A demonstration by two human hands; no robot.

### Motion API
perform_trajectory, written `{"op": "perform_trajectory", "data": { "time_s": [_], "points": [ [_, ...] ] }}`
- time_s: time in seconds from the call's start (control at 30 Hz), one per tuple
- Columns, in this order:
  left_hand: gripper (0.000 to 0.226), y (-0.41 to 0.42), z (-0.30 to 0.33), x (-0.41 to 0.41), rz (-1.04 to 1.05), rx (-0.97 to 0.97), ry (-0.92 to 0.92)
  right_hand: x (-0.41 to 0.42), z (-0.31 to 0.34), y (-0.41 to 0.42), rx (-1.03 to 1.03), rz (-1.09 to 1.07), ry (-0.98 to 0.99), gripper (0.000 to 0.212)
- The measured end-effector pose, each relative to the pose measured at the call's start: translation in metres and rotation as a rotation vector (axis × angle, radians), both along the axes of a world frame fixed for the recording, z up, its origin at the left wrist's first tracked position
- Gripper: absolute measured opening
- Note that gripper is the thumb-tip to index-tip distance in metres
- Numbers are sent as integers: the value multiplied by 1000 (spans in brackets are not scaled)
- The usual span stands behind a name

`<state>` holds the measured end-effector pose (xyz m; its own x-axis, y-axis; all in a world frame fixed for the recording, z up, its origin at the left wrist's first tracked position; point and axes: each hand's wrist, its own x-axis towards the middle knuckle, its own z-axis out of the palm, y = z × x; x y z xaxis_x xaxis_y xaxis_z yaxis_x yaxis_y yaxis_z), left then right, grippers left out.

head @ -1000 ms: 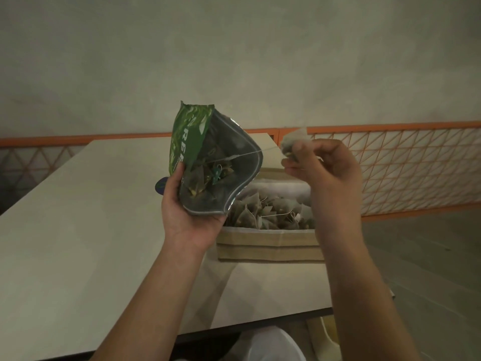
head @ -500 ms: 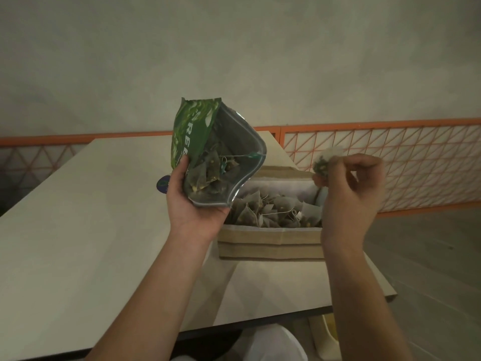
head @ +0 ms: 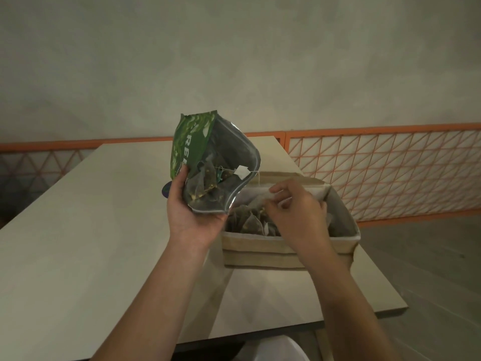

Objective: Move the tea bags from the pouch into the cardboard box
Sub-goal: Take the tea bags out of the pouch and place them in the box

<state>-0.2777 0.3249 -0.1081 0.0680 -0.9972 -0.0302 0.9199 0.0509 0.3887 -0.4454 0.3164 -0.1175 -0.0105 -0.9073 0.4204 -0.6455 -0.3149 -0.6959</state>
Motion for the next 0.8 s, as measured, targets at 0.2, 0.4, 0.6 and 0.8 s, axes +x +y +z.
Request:
{"op": "perform_trajectory", "data": {
  "time_s": [0.2, 0.4, 0.6, 0.8],
  "points": [
    [54, 0, -2, 2, -4, -5, -19, 21, 15, 4, -296, 48, -192, 20],
    [51, 3, -1, 0, 9, 11, -34, 32, 26, -3, -303, 4, 39, 31],
    [47, 4, 0, -1, 10, 13, -61, 43, 43, -11, -130, -26, 388, 34],
    [46, 3, 0, 0, -3, -1, -61, 42, 37, -16, -212, 0, 33, 13]
  ]
}}
